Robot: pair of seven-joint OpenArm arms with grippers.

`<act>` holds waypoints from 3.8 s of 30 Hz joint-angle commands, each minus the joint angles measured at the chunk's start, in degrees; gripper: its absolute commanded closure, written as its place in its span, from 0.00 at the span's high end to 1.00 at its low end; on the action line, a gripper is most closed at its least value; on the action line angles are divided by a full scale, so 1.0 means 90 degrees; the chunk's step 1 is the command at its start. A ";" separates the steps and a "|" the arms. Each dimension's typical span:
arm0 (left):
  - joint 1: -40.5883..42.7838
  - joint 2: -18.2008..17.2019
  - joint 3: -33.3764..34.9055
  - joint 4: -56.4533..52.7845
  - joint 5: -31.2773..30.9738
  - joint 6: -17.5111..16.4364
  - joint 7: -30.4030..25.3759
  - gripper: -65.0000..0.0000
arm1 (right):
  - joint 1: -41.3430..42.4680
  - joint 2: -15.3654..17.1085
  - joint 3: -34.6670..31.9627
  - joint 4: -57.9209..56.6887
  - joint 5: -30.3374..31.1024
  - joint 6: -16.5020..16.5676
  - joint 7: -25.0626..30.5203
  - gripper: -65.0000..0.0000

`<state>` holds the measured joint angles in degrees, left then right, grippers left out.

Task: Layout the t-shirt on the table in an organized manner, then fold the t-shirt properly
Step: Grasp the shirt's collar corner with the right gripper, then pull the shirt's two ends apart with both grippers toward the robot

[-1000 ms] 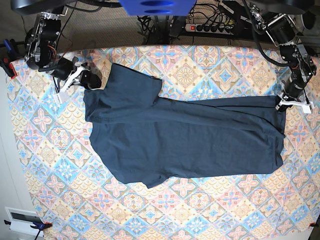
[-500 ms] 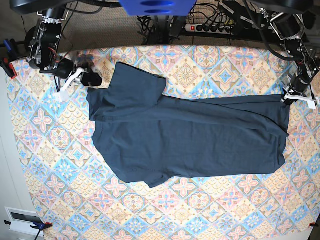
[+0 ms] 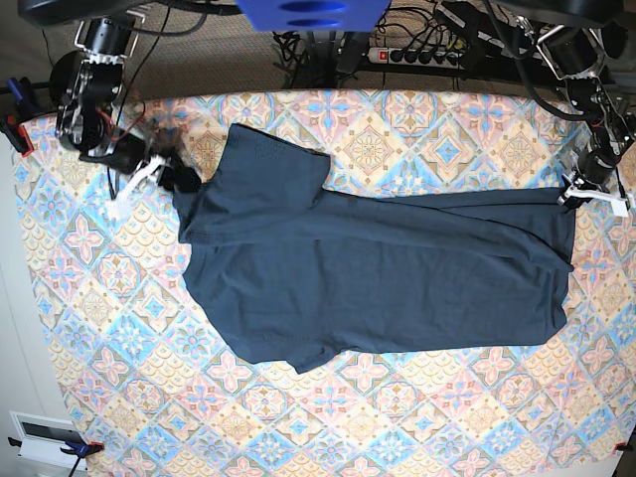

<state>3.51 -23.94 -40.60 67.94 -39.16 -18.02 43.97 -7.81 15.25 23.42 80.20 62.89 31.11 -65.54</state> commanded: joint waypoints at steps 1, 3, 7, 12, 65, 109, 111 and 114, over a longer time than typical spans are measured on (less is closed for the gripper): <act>-0.0053 -0.0167 -0.0036 0.0114 -0.0069 -0.0044 -0.0084 0.00 | 0.0033 0.0099 0.0030 0.0099 0.0118 0.0035 0.0059 0.36; -0.0053 -0.0167 -0.0036 0.0114 -0.0069 -0.0044 -0.0084 0.00 | 0.0082 0.0089 0.0030 0.0099 0.0118 0.0035 0.0068 0.36; -0.0053 -0.0158 -0.0036 0.0114 -0.0069 -0.0044 -0.0084 0.00 | 0.0228 0.0089 0.0030 0.0099 0.0118 0.0035 0.0078 0.36; -0.0063 -0.0138 -0.0026 0.0114 -0.0069 -0.0044 -0.0084 0.00 | 0.0394 0.0089 0.0030 -0.0115 0.0020 0.0035 0.0088 0.36; -0.0043 -0.0138 0.0003 0.0104 -0.0069 -0.0054 -0.0084 0.00 | 0.0463 -0.0048 -0.0116 0.0051 -0.0868 0.0025 0.0313 0.00; 0.2663 -0.0324 -0.0134 0.2644 -0.0821 -0.0366 -0.0084 0.00 | -0.1237 0.0001 0.1369 0.1213 -0.0839 0.0045 -0.0371 0.00; 0.2897 -0.0324 -0.0358 0.2722 -0.0958 -0.0366 -0.0084 0.00 | -0.1237 0.0001 0.1349 0.1213 -0.0839 0.0045 -0.0352 0.00; 0.3161 -0.0324 -0.0544 0.2917 -0.1144 -0.0366 -0.0084 0.00 | -0.1237 0.0001 0.1349 0.1184 -0.0849 0.0045 -0.0352 0.00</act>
<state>31.97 -25.85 -45.04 93.12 -48.49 -20.99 44.16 -18.90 14.28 35.20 90.17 54.37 31.29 -69.21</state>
